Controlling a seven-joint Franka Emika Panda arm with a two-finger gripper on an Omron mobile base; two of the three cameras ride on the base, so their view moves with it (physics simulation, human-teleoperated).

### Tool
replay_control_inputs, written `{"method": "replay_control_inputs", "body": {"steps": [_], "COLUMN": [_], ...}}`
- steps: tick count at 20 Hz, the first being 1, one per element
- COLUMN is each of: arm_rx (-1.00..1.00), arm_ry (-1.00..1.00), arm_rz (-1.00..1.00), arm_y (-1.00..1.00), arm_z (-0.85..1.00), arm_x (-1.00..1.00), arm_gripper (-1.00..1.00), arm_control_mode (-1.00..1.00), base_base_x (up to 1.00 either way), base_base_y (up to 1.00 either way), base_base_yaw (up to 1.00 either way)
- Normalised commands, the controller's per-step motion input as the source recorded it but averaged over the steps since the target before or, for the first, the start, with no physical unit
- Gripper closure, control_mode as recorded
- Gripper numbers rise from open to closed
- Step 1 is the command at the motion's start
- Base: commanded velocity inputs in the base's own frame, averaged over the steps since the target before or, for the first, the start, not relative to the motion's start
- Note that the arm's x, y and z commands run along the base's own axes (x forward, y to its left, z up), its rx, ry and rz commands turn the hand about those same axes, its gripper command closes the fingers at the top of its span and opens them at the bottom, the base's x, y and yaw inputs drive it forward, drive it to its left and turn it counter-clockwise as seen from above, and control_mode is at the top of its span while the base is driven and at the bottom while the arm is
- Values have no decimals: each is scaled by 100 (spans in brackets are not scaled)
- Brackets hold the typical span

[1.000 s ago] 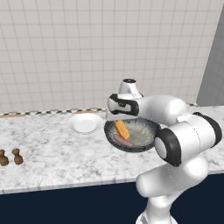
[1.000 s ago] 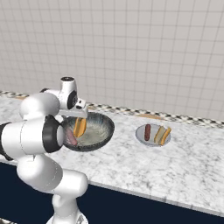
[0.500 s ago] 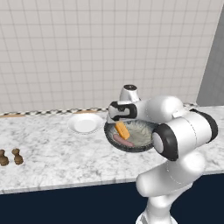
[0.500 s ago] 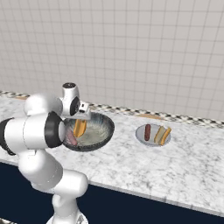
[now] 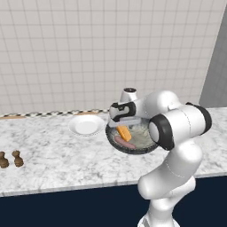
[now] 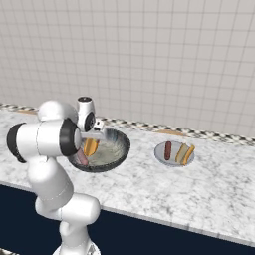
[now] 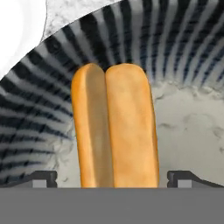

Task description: Place one bun and one sausage from the bowl on each plate.

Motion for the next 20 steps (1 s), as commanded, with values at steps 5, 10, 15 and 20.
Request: {"method": "replay_control_inputs", "body": {"steps": [5, 10, 15, 20], "arm_rx": [0, 0, 0, 0], "arm_ry": [0, 0, -9, -11], "arm_rz": [0, 0, 0, 0], "arm_y": [-15, 0, 0, 16], "arm_z": [-40, -37, 39, 100], "arm_x": [2, 1, -23, -14], "arm_gripper": [-100, 100, 100, 100], "arm_control_mode": [-100, -100, -100, -100], "base_base_x": [0, 0, 0, 0], "base_base_y": [0, 0, 0, 0], "base_base_yaw": [0, 0, 0, 0]}}
